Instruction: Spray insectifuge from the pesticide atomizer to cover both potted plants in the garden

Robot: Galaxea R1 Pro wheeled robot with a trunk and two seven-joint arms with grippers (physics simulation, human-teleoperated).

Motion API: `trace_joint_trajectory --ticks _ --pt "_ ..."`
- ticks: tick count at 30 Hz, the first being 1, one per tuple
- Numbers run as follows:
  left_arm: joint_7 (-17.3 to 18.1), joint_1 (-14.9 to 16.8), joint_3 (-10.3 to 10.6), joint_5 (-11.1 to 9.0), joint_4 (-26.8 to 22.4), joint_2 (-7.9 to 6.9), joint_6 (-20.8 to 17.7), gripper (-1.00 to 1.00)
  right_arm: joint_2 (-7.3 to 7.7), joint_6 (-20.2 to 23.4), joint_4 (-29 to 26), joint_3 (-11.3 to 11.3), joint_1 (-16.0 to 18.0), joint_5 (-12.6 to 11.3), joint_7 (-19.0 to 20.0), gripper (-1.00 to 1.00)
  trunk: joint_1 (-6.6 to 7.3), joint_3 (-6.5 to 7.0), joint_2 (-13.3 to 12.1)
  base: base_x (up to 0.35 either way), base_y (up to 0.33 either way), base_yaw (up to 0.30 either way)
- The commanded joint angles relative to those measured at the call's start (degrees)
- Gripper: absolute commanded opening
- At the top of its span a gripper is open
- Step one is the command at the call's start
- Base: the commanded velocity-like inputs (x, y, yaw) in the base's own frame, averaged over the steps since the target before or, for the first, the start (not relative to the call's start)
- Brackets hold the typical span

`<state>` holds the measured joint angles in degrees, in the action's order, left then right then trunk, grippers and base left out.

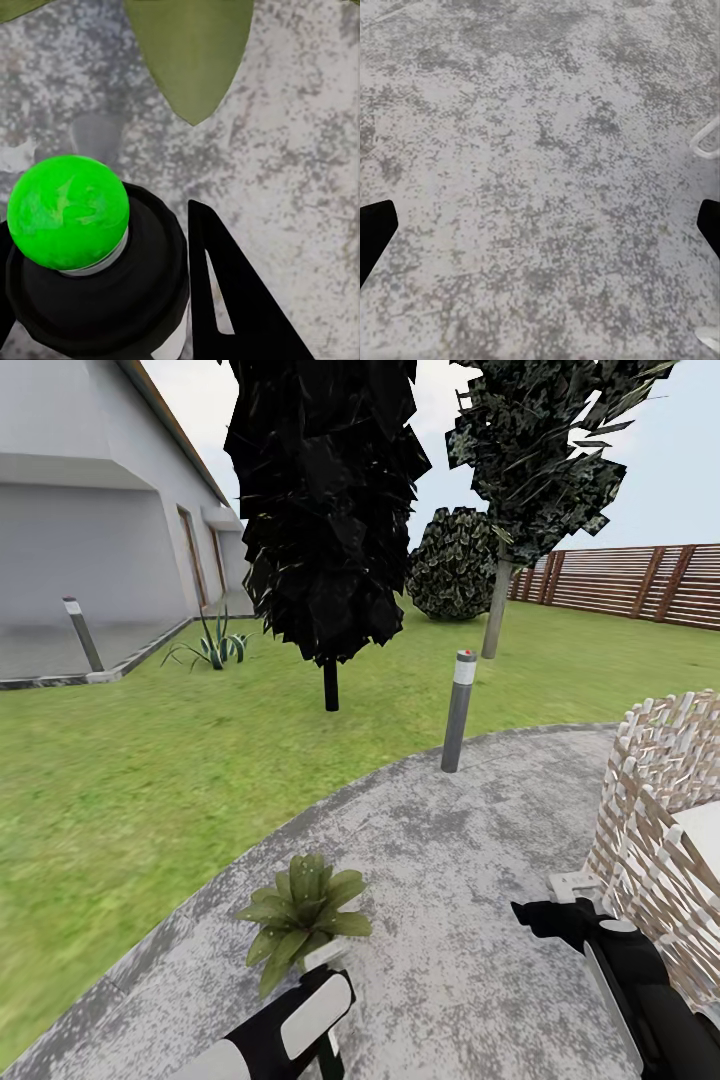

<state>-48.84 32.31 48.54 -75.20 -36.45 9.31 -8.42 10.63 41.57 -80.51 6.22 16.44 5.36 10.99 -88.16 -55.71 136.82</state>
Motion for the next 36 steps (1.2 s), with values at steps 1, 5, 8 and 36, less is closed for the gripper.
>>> trace_joint_trajectory --ticks 1,5,8,36 --pt "-0.06 0.02 -0.01 0.03 0.03 0.00 0.08 -1.00 0.00 0.00 0.00 0.01 0.00 0.00 0.00 1.00 0.00 0.00 0.00 0.000 0.000 0.000" --pt "-0.32 0.02 -0.02 -0.01 0.02 -0.04 2.26 -1.00 0.00 0.00 0.00 0.07 0.00 0.00 0.00 1.00 0.00 0.00 0.00 0.027 0.000 0.000" --pt "-0.37 0.02 -0.02 -0.12 0.10 -0.08 2.44 -1.00 0.00 0.00 -0.06 0.10 0.00 0.00 0.00 1.00 0.00 0.00 0.00 0.238 0.000 0.000" --pt "-2.95 0.04 -2.40 -2.94 1.43 -0.17 3.41 -1.00 0.00 0.00 -0.09 0.11 0.00 0.00 0.00 1.00 0.00 0.00 0.00 -0.016 0.030 0.000"
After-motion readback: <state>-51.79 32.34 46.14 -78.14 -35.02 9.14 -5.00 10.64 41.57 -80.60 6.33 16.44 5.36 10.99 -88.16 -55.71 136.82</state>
